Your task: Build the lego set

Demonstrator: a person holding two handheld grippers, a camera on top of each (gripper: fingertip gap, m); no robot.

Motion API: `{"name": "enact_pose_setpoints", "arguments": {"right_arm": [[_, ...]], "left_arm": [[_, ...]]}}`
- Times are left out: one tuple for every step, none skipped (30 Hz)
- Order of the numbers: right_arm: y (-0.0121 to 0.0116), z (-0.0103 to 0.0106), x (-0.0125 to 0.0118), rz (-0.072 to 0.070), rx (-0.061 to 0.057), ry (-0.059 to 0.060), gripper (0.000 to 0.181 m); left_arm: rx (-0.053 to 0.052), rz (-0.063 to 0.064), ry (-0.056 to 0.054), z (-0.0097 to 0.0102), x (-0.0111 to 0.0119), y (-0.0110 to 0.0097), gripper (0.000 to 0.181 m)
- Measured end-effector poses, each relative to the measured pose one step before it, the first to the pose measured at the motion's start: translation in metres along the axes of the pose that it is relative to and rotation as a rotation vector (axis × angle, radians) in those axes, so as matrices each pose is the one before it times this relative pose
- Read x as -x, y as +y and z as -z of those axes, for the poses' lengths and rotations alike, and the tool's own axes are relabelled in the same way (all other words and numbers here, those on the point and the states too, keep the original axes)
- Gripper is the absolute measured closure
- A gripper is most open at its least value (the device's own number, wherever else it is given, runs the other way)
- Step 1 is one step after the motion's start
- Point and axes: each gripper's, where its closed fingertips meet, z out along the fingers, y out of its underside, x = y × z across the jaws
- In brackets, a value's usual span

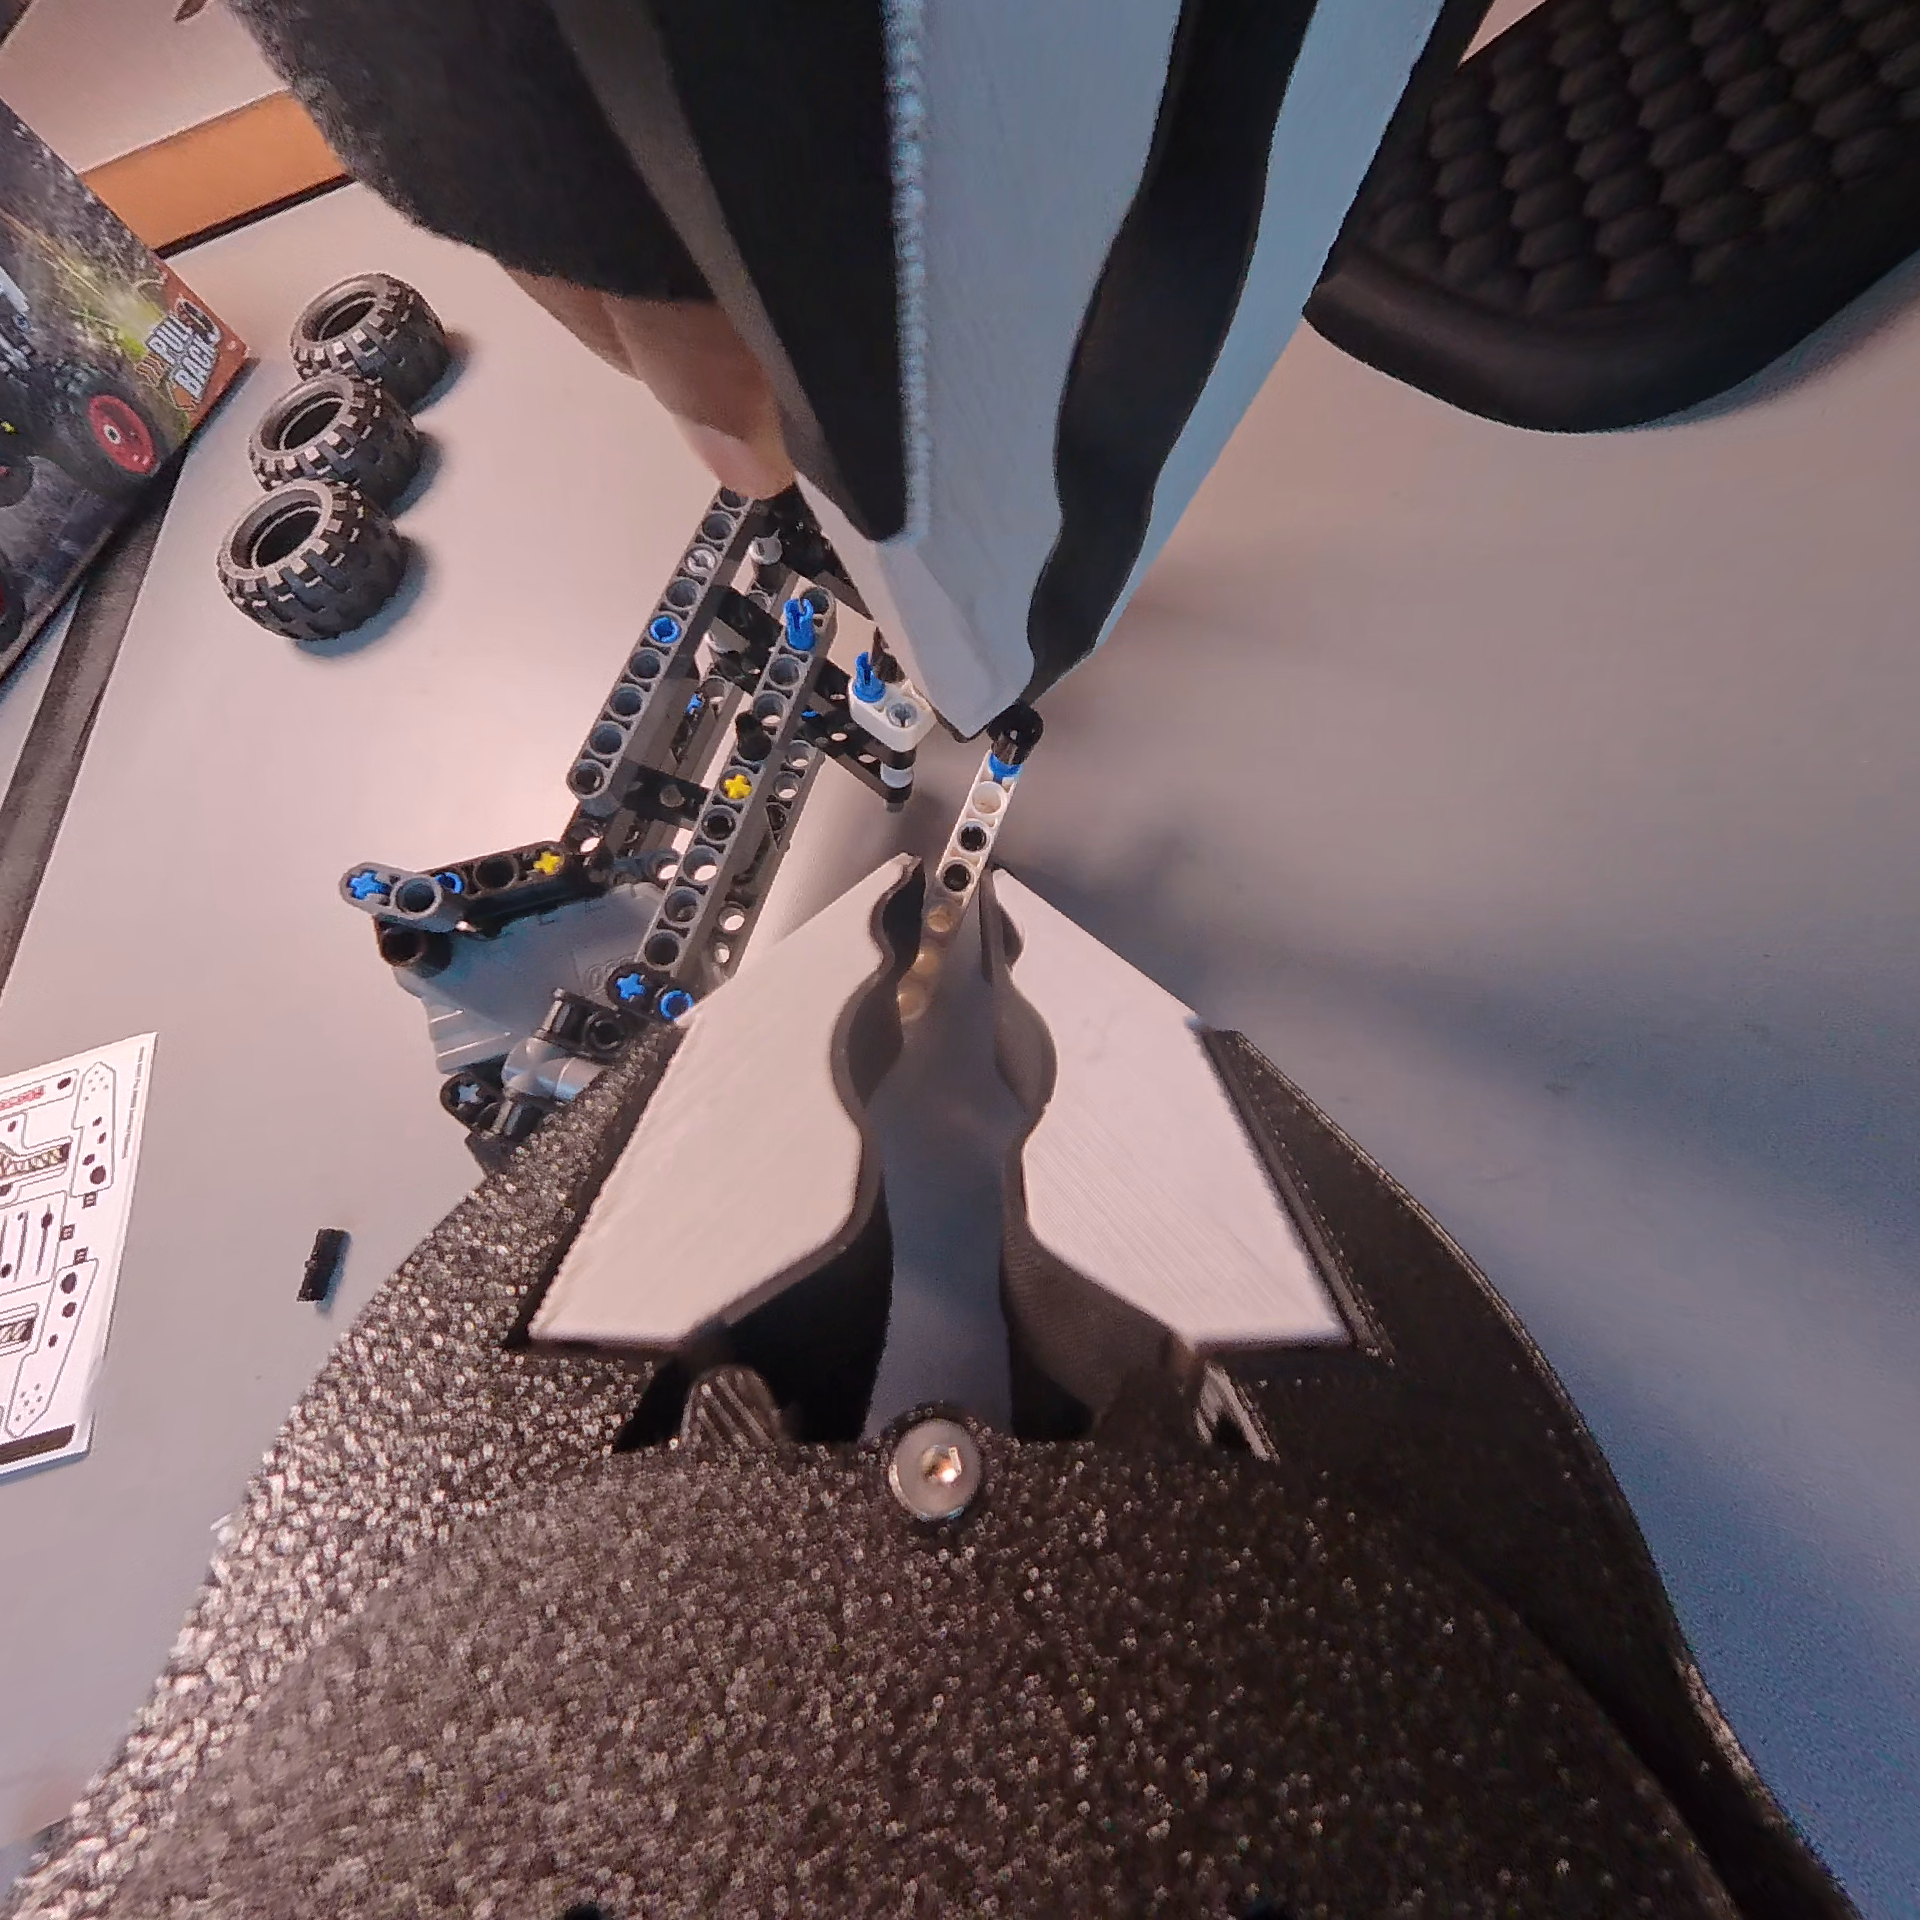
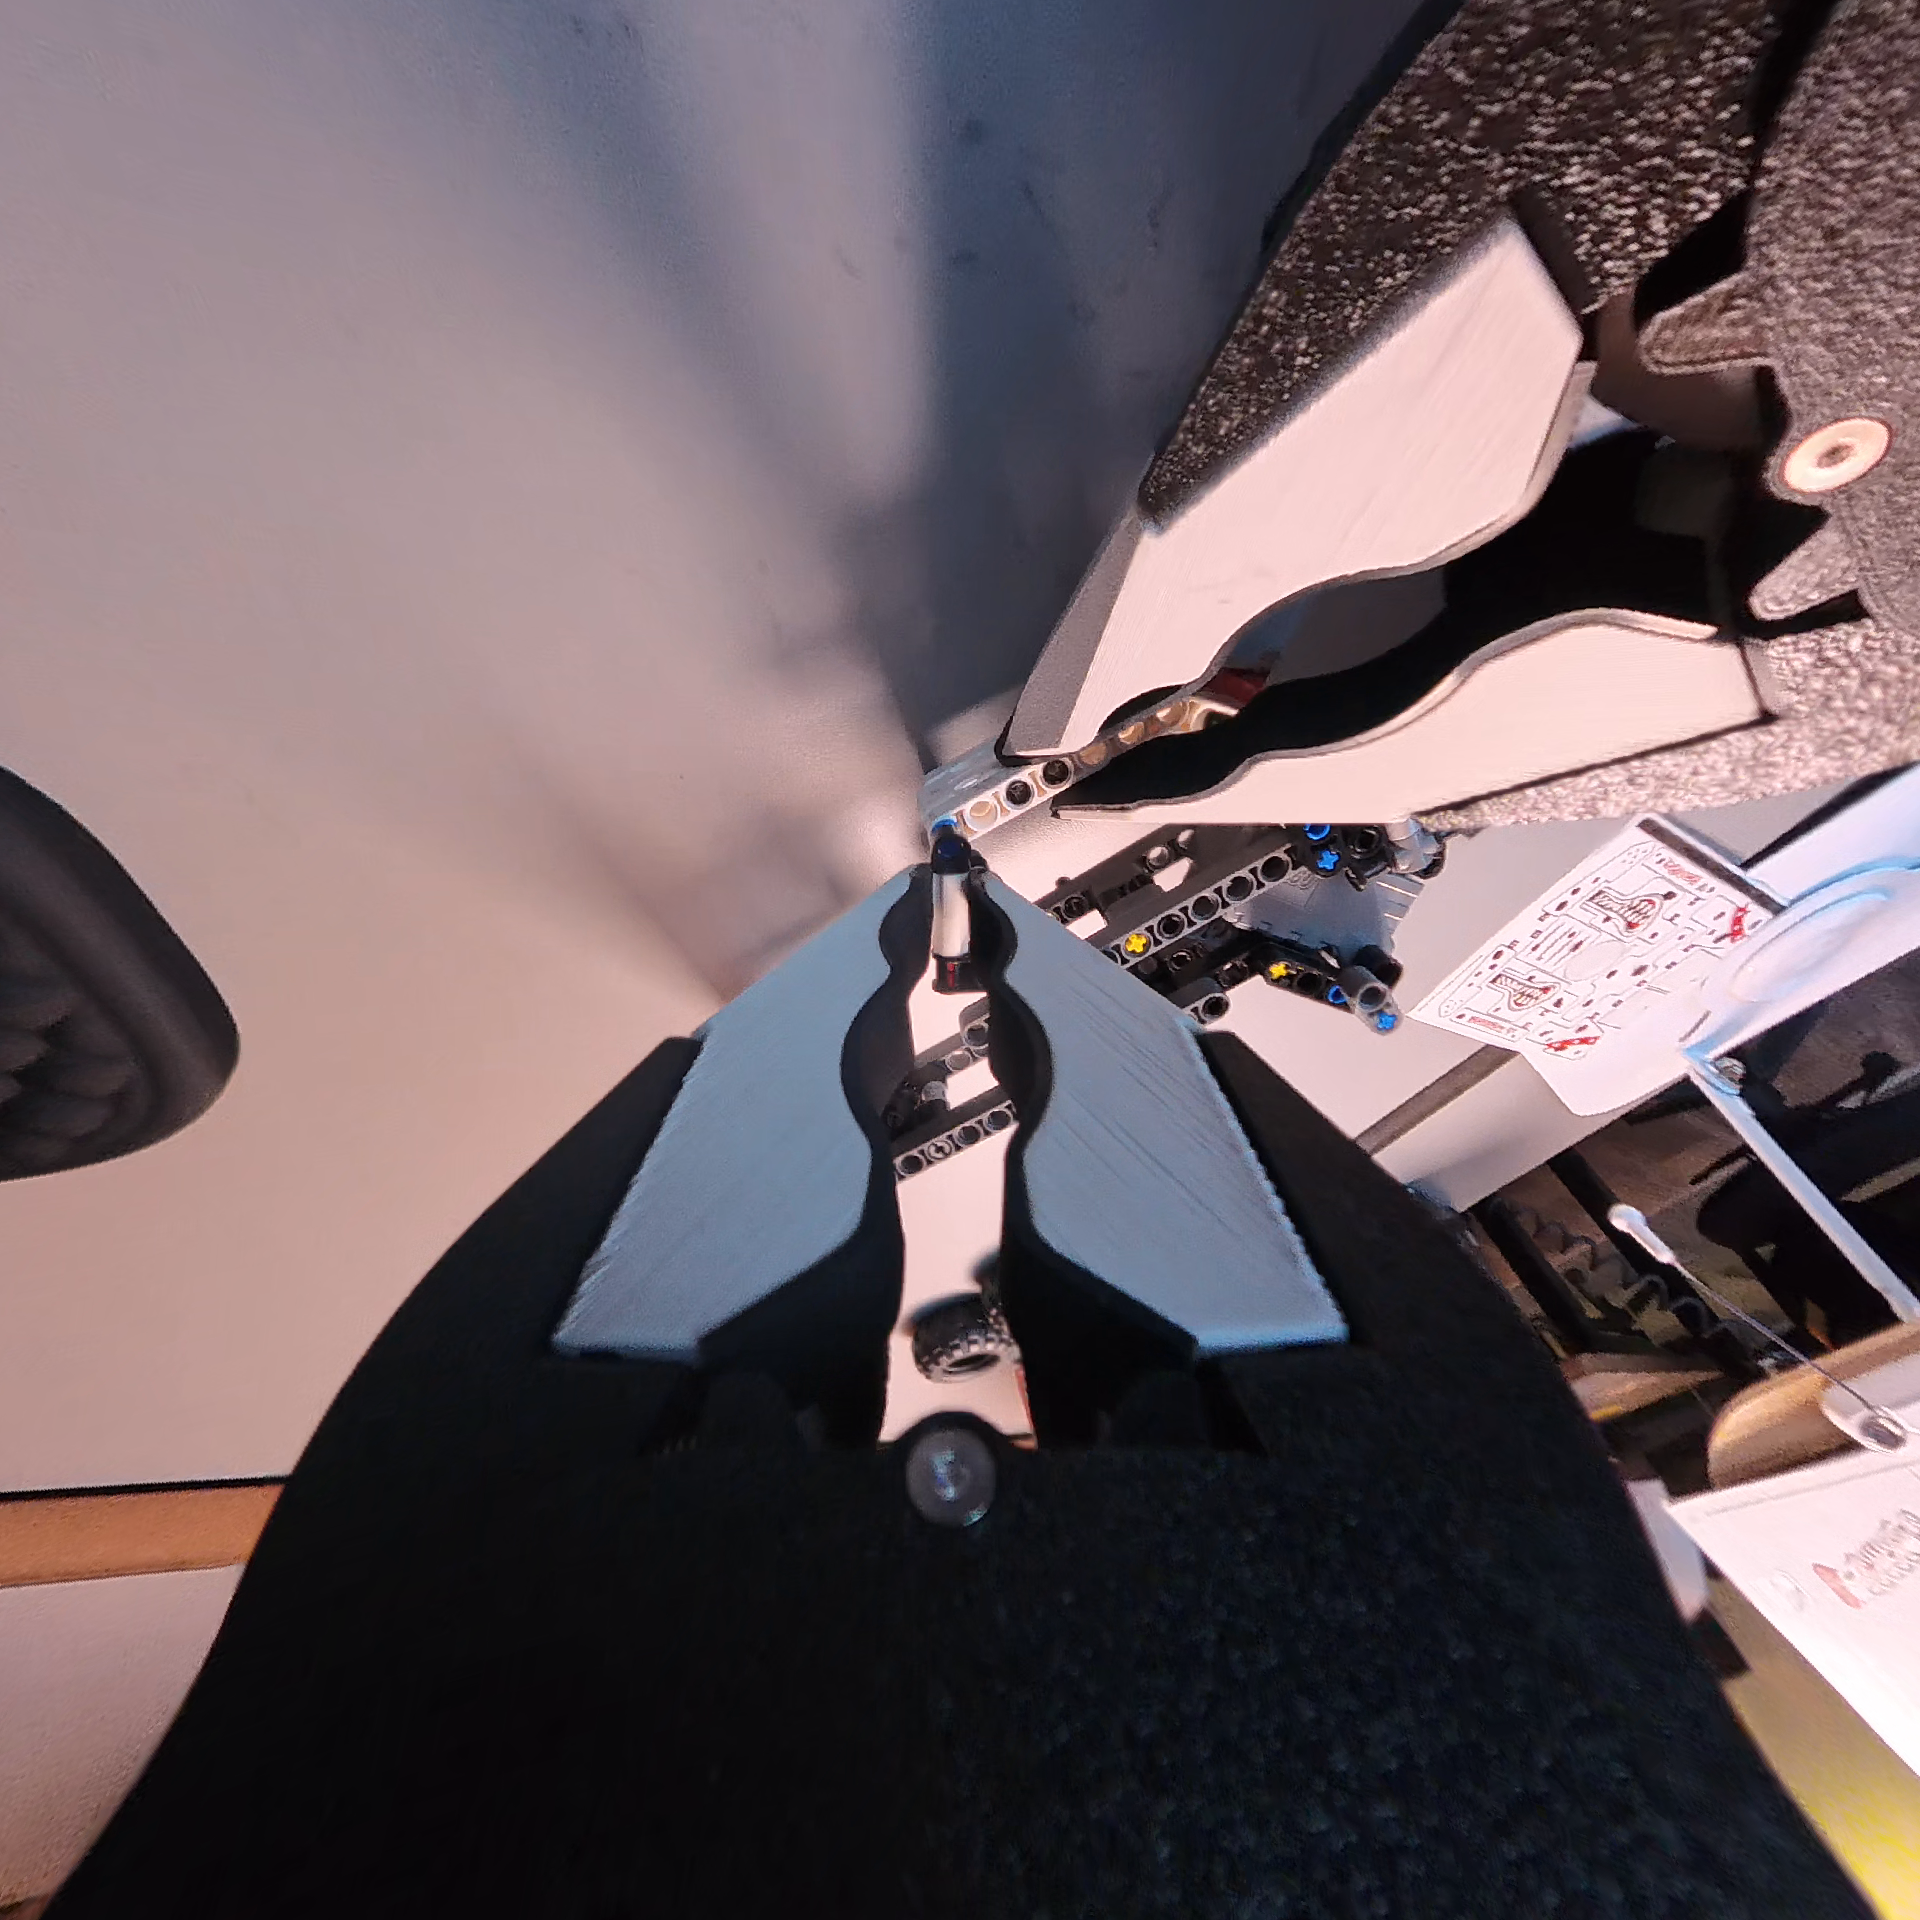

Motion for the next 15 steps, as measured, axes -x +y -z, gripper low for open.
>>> {"name": "enact_pose_setpoints", "arguments": {"right_arm": [[0.00028, -0.00035, -0.00001, 0.0152, 0.0140, 0.0072, 0.175], [0.00035, -0.00017, 0.00010, 0.0169, 0.0162, 0.0072, 0.175], [-0.00041, -0.00016, 0.00014, 0.0162, 0.0106, 0.0057, 0.175], [-0.00002, -0.00045, 0.00005, 0.0124, 0.0120, 0.0040, 0.175], [-0.00015, -0.00021, -0.00002, 0.0140, 0.0114, 0.0047, 0.176], [-0.00014, -0.00026, -0.00028, 0.0117, 0.0104, 0.0060, 0.176], [-0.00003, -0.00030, -0.00028, 0.0084, 0.0109, 0.0054, 0.176], [0.00000, -0.00047, -0.00024, 0.0094, 0.0110, 0.0055, 0.176], [0.00028, -0.00043, -0.00027, 0.0115, 0.0136, 0.0050, 0.176], [0.00017, -0.00068, -0.00006, 0.0106, 0.0158, 0.0034, 0.176], [0.00012, -0.00021, -0.00001, 0.0123, 0.0151, 0.0012, 0.176], [-0.00010, -0.00014, -0.00007, 0.0102, 0.0113, -0.0004, 0.176], [-0.00013, -0.00007, 0.00006, 0.0062, 0.0070, -0.0012, 0.176], [0.00094, -0.00050, -0.00016, 0.0045, 0.0106, 0.0012, 0.176], [0.00142, -0.00032, -0.00038, 0.0103, 0.0136, 0.0057, 0.176]], "left_arm": [[-0.0001, 0.0016, 0.0000, -0.00013, 0.00005, -0.00006, 0.171], [-0.0008, 0.0028, 0.0009, 0.00000, -0.00002, -0.00012, 0.171], [-0.0008, 0.0045, 0.0029, -0.00012, -0.00023, -0.00003, 0.172], [-0.0014, 0.0044, 0.0027, 0.00007, -0.00023, 0.00003, 0.172], [-0.0014, 0.0043, 0.0013, -0.00010, -0.00017, 0.00001, 0.172], [0.0002, 0.0037, 0.0011, -0.00010, -0.00004, 0.00028, 0.172], [0.0003, 0.0043, 0.0015, -0.00004, 0.00015, 0.00029, 0.172], [-0.0004, 0.0058, 0.0008, -0.00009, 0.00029, 0.00021, 0.172], [-0.0016, 0.0080, -0.0002, -0.00023, 0.00039, 0.00015, 0.173], [-0.0024, 0.0106, 0.0008, -0.00034, 0.00034, 0.00017, 0.173], [-0.0033, 0.0118, 0.0031, -0.00034, 0.00022, 0.00001, 0.173], [-0.0028, 0.0069, 0.0033, 0.00004, -0.00014, -0.00008, 0.173], [-0.0006, 0.0011, 0.0012, 0.00008, -0.00013, 0.00002, 0.173], [-0.0004, 0.0021, -0.0027, -0.00004, 0.00014, -0.00033, 0.174], [-0.0012, 0.0038, -0.0039, 0.00002, 0.00049, -0.00055, 0.174]]}}
